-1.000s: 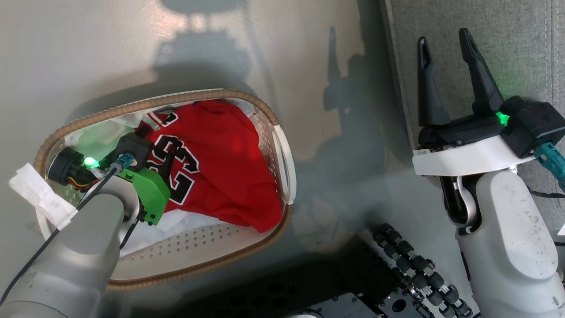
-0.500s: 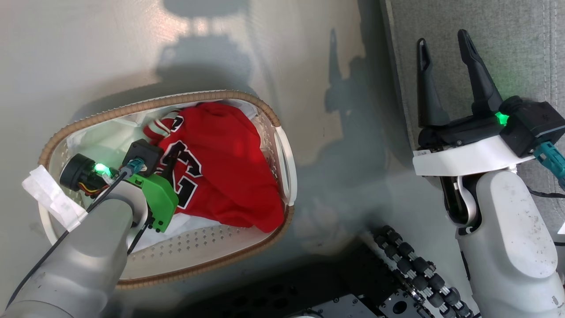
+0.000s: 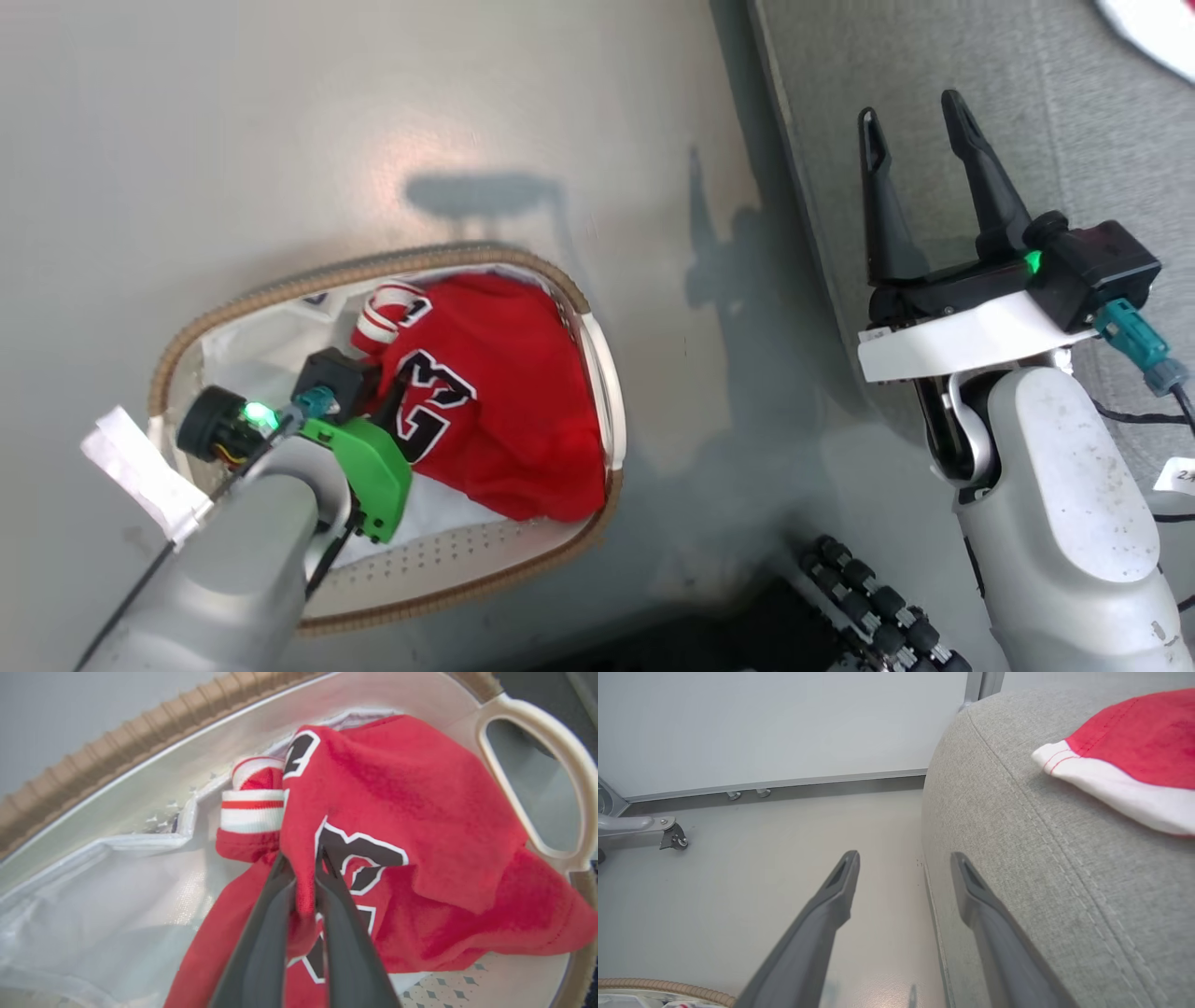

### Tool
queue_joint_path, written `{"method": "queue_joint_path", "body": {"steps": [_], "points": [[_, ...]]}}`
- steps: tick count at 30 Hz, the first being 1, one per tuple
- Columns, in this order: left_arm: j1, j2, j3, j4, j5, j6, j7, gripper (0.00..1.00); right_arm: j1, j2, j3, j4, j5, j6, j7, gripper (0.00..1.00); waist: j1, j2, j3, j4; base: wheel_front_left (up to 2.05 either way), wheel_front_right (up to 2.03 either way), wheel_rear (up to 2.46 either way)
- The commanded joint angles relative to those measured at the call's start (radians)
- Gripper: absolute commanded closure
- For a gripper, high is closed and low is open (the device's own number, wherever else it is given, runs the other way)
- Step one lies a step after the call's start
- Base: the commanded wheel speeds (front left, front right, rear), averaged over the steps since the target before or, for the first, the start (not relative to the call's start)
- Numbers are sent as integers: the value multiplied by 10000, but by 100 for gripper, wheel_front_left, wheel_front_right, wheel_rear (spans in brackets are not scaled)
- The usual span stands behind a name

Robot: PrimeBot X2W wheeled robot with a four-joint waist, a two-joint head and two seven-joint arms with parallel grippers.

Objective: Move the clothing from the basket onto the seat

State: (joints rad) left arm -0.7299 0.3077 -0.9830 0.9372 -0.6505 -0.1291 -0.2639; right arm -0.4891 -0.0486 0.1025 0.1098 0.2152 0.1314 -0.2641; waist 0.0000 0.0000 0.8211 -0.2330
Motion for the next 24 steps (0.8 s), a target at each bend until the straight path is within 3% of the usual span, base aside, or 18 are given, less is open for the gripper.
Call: {"method": "queue_joint_path", "body": {"steps": [1,13,24], "points": [[298,-49,81,-142,-71,-26,-7,100,155,-36,13,113,-71,-14,-6,0,0,0,-1227,222,0,0,0],[1762,-559,1276,-1651,493,-26,-6,100,1064,-41,-135,1033,-352,-14,-6,0,0,0,-3844,1322,0,0,0],[2989,-928,3133,-3819,1384,-26,-8,100,1951,-46,-80,1551,-427,-14,-6,0,0,0,-5791,2014,0,0,0]]}}
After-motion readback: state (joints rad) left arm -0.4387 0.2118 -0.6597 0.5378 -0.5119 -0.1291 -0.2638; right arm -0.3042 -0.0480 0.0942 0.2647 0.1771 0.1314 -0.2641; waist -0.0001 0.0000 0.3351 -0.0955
